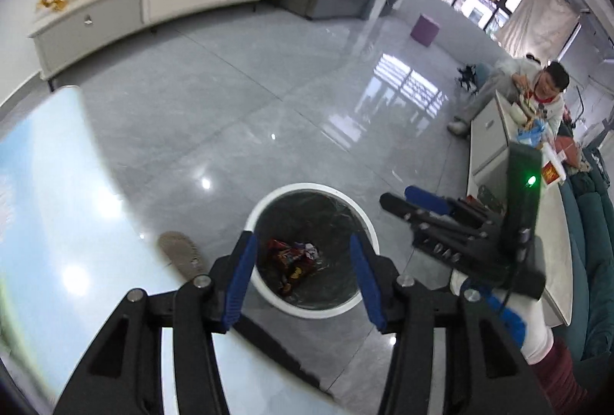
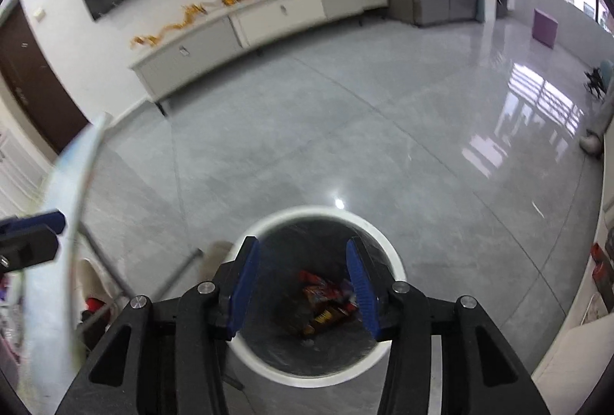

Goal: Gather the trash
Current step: 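Carry both wrappers over the trash bin and open both tools, then move both open tools back over the remaining trash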

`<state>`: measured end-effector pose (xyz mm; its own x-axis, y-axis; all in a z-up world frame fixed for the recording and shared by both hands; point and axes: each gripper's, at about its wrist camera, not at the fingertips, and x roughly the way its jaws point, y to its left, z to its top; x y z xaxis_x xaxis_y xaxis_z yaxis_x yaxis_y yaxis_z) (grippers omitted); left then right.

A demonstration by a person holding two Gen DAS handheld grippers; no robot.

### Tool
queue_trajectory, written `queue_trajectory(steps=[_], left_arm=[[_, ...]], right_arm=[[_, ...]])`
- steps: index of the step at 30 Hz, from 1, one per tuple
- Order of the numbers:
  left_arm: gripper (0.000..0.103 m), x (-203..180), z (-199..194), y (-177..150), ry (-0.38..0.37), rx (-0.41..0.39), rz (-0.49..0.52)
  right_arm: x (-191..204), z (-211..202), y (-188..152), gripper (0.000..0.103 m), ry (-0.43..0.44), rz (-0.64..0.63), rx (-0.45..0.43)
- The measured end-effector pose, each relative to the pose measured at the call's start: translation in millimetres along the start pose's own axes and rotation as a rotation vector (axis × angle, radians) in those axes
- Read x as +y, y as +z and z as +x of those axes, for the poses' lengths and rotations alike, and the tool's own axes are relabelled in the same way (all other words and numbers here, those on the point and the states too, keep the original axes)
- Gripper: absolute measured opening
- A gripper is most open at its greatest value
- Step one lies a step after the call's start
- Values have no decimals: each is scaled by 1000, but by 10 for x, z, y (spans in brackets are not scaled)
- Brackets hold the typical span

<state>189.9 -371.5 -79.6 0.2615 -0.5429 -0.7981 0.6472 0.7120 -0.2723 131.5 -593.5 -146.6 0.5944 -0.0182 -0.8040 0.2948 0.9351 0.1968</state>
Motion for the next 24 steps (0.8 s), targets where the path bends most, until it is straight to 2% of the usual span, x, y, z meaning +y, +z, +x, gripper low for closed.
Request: queue_trajectory(steps=[7, 14, 20, 24], left_arm=[[49, 512, -948, -522, 95, -131, -75], [49, 1348, -1713, -1052, 204, -229, -243], [49, 1990, -1942, -1490, 268, -225, -420], [49, 2332, -1837, -1650, 235, -182, -541]], right_arm=[[823, -508, 74, 44, 116, -127, -90], [1864, -568, 28, 44, 257, -299, -84], [2645, -346, -75, 44, 354, -422, -35], [3079, -178, -158, 44, 392, -478, 4]])
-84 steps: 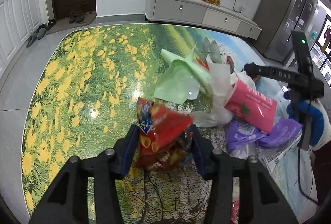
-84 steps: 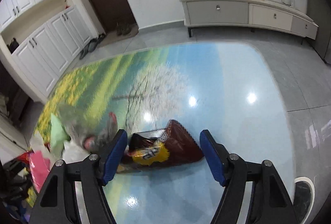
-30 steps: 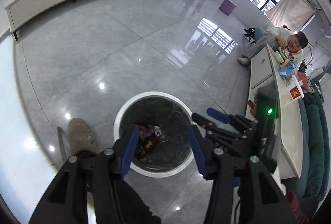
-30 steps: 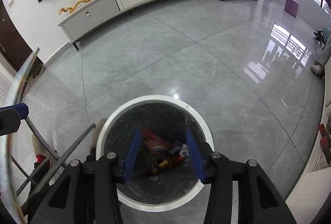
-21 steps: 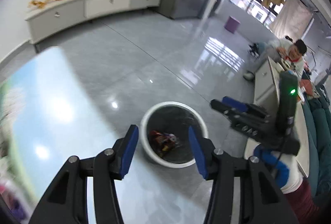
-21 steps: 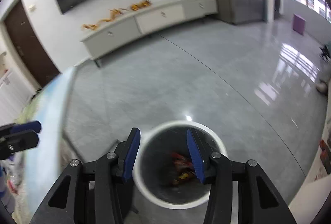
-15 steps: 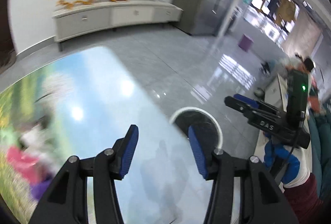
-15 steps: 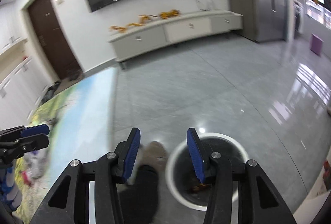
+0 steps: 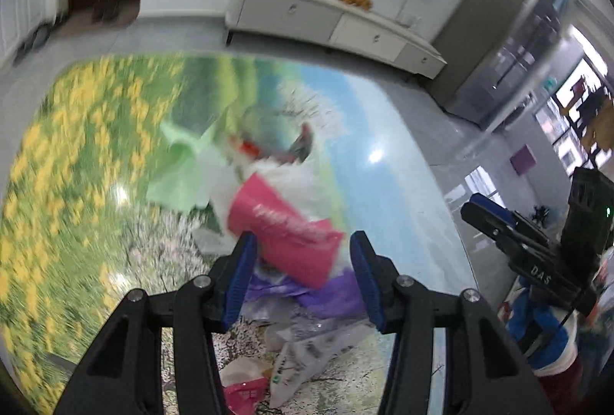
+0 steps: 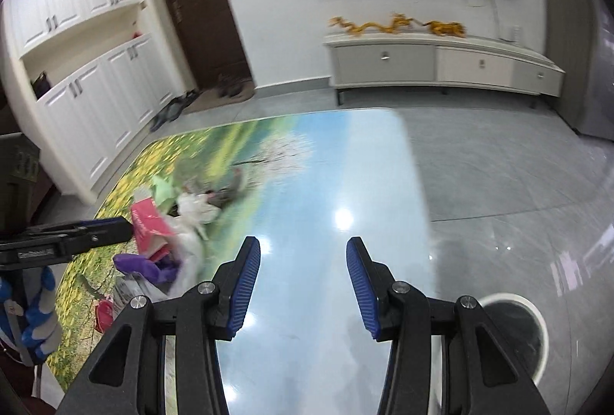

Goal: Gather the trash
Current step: 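Move both open tools back over the remaining trash, then grasp the pink tissue pack with the left tool while the right tool grasps a white plastic bag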

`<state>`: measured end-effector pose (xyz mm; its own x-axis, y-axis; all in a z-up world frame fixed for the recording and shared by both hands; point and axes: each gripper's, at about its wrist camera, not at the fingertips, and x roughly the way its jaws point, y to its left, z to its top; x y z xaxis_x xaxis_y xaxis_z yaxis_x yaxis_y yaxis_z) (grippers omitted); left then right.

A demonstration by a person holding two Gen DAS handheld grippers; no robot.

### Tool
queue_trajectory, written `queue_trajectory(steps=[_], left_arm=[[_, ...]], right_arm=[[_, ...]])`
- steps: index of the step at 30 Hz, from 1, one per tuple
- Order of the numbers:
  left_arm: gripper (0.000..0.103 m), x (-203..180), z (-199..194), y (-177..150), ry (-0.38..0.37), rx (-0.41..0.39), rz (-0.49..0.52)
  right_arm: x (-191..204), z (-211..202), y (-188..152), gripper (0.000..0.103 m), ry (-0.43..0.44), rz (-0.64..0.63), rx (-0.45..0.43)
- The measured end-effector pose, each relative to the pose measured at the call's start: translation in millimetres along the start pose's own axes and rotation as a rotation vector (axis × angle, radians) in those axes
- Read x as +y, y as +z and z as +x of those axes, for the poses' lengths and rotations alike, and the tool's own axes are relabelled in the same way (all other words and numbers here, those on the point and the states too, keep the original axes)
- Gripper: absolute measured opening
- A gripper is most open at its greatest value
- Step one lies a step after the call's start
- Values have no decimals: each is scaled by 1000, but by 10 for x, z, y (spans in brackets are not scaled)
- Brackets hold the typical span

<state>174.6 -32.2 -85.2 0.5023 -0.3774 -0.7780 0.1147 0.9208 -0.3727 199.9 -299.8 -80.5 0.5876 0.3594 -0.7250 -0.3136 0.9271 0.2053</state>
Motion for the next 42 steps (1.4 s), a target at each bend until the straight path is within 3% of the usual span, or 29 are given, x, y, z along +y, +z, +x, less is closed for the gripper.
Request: queue_trajectory(steps=[5, 20, 29, 34, 42], left_arm=[[49, 170, 258, 70, -68, 61, -81], [48, 445, 433, 449, -142, 68, -185], [47, 367, 617, 678, -89, 78, -139], [31, 441, 510, 563, -130, 41, -145], [22, 773, 216, 343, -186, -31, -203]], right_arm=[[178, 239, 36, 44, 32, -34, 38], [369, 726, 172, 44, 97, -70, 118], [366, 837, 175, 44, 97, -65, 136], [379, 862, 180, 44, 117, -61, 141], [592, 973, 197, 44, 206, -74, 160]])
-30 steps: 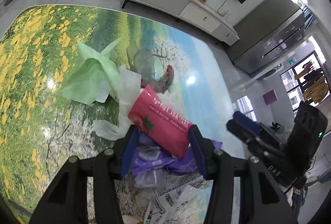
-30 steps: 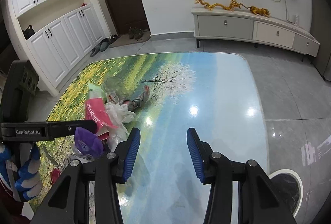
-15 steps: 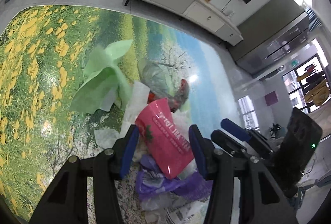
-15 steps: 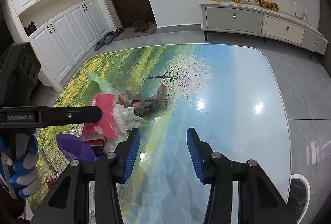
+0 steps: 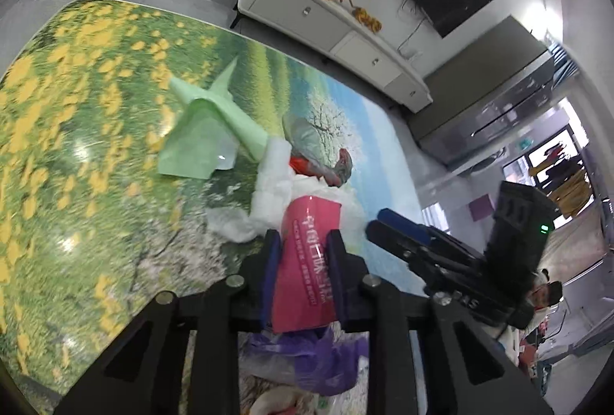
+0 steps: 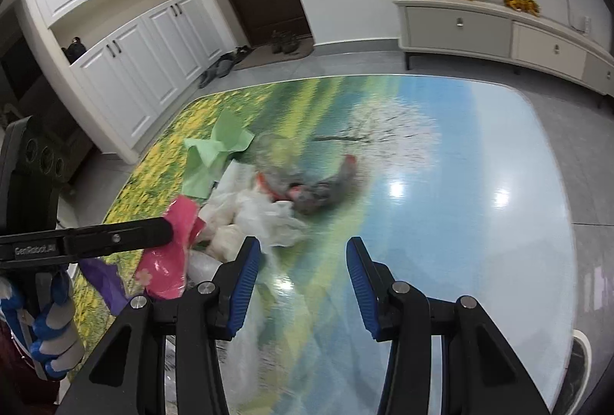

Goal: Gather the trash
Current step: 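Grasp the pink tissue pack with the left tool while the right tool grasps a white plastic bag, then lift the pink pack and white bag off the table with both tools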

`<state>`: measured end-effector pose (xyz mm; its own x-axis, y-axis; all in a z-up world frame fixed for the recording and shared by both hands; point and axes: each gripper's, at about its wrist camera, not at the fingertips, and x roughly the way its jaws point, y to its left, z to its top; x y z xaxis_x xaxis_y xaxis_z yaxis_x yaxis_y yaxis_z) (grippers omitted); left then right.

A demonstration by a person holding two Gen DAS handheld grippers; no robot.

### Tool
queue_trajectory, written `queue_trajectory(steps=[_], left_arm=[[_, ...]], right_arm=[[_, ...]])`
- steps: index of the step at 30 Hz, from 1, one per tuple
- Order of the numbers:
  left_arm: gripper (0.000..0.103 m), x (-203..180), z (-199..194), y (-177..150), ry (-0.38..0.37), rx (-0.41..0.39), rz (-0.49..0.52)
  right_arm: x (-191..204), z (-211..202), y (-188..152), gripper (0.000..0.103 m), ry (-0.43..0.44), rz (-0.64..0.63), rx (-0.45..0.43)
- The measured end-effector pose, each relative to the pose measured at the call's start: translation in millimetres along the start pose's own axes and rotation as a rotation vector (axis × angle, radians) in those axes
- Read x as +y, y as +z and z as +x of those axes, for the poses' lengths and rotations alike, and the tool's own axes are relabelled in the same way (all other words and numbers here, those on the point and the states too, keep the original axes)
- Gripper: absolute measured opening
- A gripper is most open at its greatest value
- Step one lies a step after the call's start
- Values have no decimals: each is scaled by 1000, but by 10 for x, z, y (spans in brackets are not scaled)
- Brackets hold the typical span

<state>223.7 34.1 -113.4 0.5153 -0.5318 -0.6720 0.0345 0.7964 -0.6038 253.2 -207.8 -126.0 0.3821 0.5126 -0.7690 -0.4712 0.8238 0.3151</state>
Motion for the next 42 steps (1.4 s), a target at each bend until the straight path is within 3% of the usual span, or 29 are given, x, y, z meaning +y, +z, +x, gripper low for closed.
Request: queue_trajectory(steps=[4, 6, 8, 13, 18, 20, 24, 25, 27, 28, 29, 33, 37, 39, 40, 42], left_arm=[[21, 109, -183, -28, -24, -40, -14], [18, 160, -275, -44, -37, -59, -25], [15, 175, -378, -41, -40, -79, -28], [4, 103, -616, -42, -36, -129, 1], [4, -11, -773, -40, -45, -167, 36], [4, -41, -806, -51, -39, -178, 46], [4, -35, -862, -153, 18, -188, 72], [8, -4, -862, -156, 27, -183, 68], [9, 88, -834, -164, 46, -164, 64], [9, 140, -803, -173, 67, -147, 67], [9, 183, -765, -172, 85, -132, 74], [23, 383, -471, -195, 136, -32, 76], [23, 456, -172, -224, 199, 50, 99], [23, 433, -95, -242, 218, 56, 124], [21, 418, -80, -246, 216, 51, 133], [16, 417, -73, -243, 214, 38, 132]], right_arm=[[136, 136, 23, 40, 38, -22, 24], [212, 215, 43, 30, 36, -39, 34], [280, 260, 55, 9, 16, -65, 40], [366, 64, 51, 4, 13, -86, -17], [421, -351, 32, 3, 0, -107, -95], [417, -419, 22, 3, 5, -111, -81], [347, -312, 7, 4, -9, -83, -41], [332, -253, 10, 8, -3, -74, -31], [305, -134, 18, 27, 6, -62, -15], [299, -73, 33, 43, 8, -56, -11], [297, -17, 51, 48, 15, -53, -10], [287, 211, 138, 48, 29, -50, 21], [252, 454, 186, 47, 27, -31, 69], [221, 499, 193, 30, 45, -13, 68], [210, 498, 199, 14, 53, -8, 62], [217, 439, 194, 8, 59, -14, 41]])
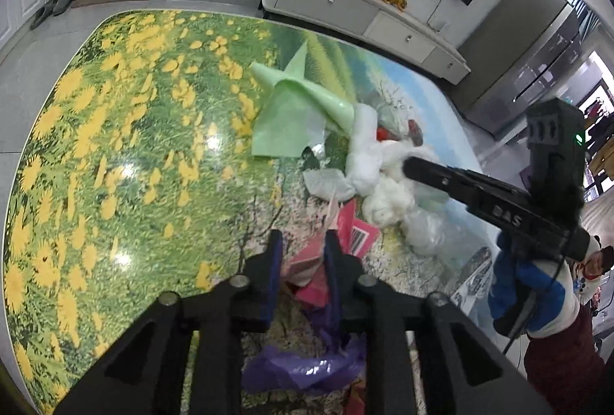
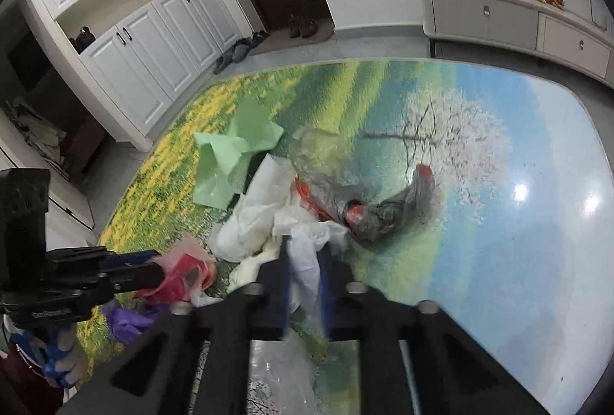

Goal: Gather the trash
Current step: 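Lift the pink pack and white bag off the table with both tools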

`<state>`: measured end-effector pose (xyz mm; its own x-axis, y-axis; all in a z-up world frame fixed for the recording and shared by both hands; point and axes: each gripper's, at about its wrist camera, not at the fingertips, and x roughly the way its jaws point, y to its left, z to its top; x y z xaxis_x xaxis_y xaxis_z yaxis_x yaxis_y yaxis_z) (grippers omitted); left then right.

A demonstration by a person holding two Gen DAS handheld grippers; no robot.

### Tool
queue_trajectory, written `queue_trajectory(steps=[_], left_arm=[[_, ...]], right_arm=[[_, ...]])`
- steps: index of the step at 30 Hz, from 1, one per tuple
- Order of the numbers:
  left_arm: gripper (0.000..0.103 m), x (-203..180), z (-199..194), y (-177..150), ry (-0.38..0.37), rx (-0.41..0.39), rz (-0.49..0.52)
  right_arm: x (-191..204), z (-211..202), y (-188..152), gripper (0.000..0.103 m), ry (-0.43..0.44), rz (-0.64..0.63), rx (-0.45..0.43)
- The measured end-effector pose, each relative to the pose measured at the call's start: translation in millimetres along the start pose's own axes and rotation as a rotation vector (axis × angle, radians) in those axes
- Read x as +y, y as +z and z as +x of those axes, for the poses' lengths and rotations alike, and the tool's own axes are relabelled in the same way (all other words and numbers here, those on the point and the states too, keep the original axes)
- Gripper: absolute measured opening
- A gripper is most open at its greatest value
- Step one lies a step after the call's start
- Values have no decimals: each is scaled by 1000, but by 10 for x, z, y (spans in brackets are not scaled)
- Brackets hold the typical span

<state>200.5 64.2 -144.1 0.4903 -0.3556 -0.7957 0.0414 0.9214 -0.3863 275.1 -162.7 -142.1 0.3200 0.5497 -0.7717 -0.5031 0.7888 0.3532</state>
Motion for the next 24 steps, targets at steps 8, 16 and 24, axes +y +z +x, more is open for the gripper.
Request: queue_trajectory(steps=[8, 16, 24], left_arm=[[3, -22, -215, 68, 12, -83, -35], [3, -158, -606, 189, -9, -172, -40], [3, -812, -871, 290, -81, -215, 83]], right_arm=[[79, -652, -69, 7, 7, -24, -132], [-57, -1520, -340, 7, -38, 4, -254], [-474, -2255, -731, 7, -145, 95, -352]])
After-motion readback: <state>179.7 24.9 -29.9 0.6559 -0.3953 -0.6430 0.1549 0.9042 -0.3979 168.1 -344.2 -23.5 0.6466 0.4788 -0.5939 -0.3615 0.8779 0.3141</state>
